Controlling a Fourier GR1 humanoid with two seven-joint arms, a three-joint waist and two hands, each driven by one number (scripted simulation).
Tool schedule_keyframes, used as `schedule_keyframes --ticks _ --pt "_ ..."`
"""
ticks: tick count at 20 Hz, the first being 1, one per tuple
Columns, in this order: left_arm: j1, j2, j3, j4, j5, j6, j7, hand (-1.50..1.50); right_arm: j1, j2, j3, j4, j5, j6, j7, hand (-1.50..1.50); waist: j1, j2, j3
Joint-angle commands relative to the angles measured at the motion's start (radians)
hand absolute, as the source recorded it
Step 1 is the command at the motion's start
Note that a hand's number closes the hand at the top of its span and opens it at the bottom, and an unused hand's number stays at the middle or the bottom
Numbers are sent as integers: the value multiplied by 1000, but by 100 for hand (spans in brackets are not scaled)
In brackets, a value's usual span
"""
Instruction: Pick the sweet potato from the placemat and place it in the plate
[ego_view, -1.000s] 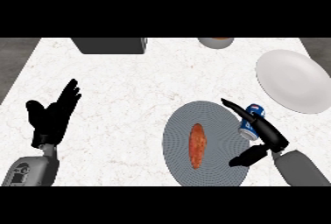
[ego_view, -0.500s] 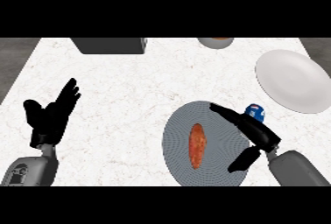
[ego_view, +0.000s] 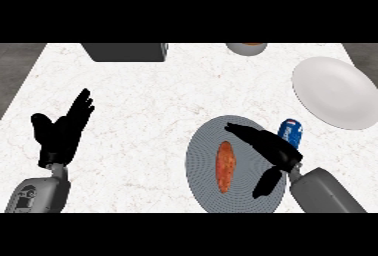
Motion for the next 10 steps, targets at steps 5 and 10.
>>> schedule_keyframes --ticks 5,10 --pt "-6 31 40 -46 17 -48 70 0 -30 100 -41 48 125 86 52 -150 2 0 0" --pt "44 -1 29 -36 -13 -51 -4 0 -39 199 -54 129 237 41 51 -150 2 0 0"
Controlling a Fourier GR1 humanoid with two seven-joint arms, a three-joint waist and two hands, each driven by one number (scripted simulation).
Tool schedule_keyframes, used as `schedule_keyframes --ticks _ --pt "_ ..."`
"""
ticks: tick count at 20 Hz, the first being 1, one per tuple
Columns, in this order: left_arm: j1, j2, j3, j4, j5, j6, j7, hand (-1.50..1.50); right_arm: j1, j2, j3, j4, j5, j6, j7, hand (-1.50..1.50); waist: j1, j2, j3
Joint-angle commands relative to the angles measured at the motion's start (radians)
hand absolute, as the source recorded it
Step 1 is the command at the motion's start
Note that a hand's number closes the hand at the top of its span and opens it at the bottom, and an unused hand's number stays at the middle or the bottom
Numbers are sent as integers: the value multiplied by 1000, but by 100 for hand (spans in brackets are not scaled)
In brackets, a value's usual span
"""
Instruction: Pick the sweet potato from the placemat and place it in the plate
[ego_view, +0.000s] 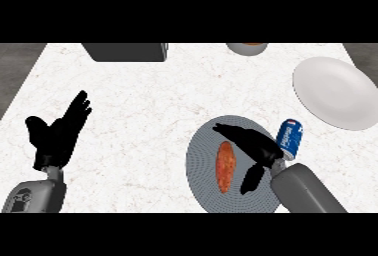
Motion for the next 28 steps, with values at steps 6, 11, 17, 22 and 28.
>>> schedule_keyframes --ticks 6,11,17,22,28 --pt "-55 -19 7 33 -40 11 24 0 0 97 -46 46 151 24 -10 -150 -2 0 0" --pt "17 -16 10 -50 -20 -8 38 0 -41 99 -23 166 200 46 -74 -150 4 0 0" --pt "-38 -19 43 114 -21 -19 -75 0 -13 143 13 197 250 -28 -193 150 0 2 0" --pt "-6 -24 33 49 -25 -20 -44 0 43 173 -3 121 258 -12 -152 150 -1 1 0" --pt "-27 -24 15 -3 -29 -16 2 0 -196 193 -330 266 200 -121 159 150 29 11 1"
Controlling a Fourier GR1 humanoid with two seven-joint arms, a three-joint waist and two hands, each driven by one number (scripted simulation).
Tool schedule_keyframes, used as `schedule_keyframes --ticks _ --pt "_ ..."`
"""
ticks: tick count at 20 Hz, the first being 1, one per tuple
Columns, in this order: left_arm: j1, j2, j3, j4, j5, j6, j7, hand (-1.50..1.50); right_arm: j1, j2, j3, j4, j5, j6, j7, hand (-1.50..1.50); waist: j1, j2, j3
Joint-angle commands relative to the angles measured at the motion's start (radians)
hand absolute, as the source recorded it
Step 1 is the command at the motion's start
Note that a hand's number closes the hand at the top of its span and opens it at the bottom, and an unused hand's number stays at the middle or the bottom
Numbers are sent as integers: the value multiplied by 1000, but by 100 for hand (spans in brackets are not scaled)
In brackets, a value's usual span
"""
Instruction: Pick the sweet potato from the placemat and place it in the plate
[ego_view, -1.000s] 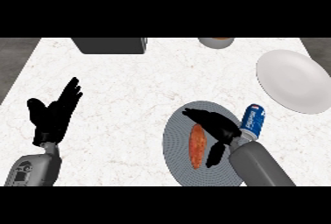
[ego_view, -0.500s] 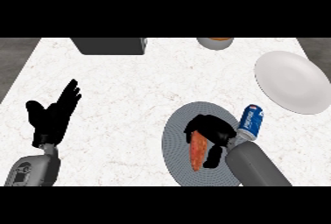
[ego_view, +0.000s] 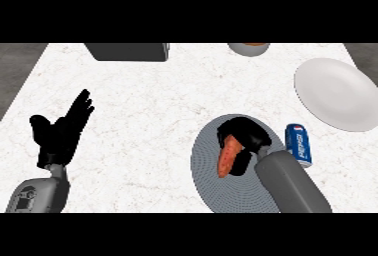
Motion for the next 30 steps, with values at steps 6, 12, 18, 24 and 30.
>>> schedule_keyframes --ticks 6,12,18,24,30 --pt "-23 -16 -35 -13 -12 -7 17 0 -289 -25 -269 186 114 -374 442 150 47 19 4" --pt "-36 -15 -27 16 -17 1 15 0 -411 -99 -291 191 285 -683 557 150 32 17 3" --pt "-34 -15 -17 12 -14 8 20 0 -488 -102 -329 307 425 -862 765 150 17 9 3" --pt "-12 -10 -10 -18 -5 1 29 0 -499 -176 -466 449 296 -986 650 150 14 8 4" --pt "7 -16 -20 -70 -7 5 59 0 -407 -316 -566 494 171 -1021 477 150 8 7 5"
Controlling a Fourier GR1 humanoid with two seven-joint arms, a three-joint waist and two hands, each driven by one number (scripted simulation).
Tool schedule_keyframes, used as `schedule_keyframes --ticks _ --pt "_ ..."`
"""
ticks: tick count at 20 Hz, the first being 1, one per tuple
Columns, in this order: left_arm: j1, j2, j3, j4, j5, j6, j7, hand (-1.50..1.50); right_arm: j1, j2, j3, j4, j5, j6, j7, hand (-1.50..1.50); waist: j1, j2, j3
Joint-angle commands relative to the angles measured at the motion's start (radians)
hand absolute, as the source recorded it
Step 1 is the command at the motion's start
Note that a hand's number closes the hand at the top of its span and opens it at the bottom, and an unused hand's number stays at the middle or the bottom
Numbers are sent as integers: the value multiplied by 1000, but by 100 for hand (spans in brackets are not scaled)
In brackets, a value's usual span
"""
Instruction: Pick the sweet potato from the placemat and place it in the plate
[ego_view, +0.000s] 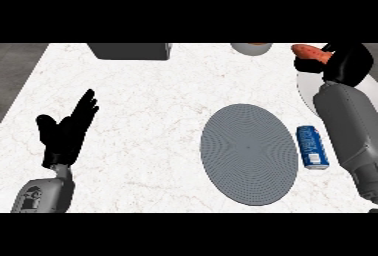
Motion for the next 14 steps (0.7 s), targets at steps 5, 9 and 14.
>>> schedule_keyframes --ticks 5,9,14 --pt "12 32 42 49 15 -30 -62 0 24 -144 -112 161 -117 -25 -186 150 4 5 0" --pt "9 -20 -11 -25 -11 13 11 0 74 -153 -119 247 -126 19 -228 150 7 3 1" --pt "11 18 27 50 8 -29 -67 0 44 -186 -251 274 -300 208 -318 150 6 5 2"
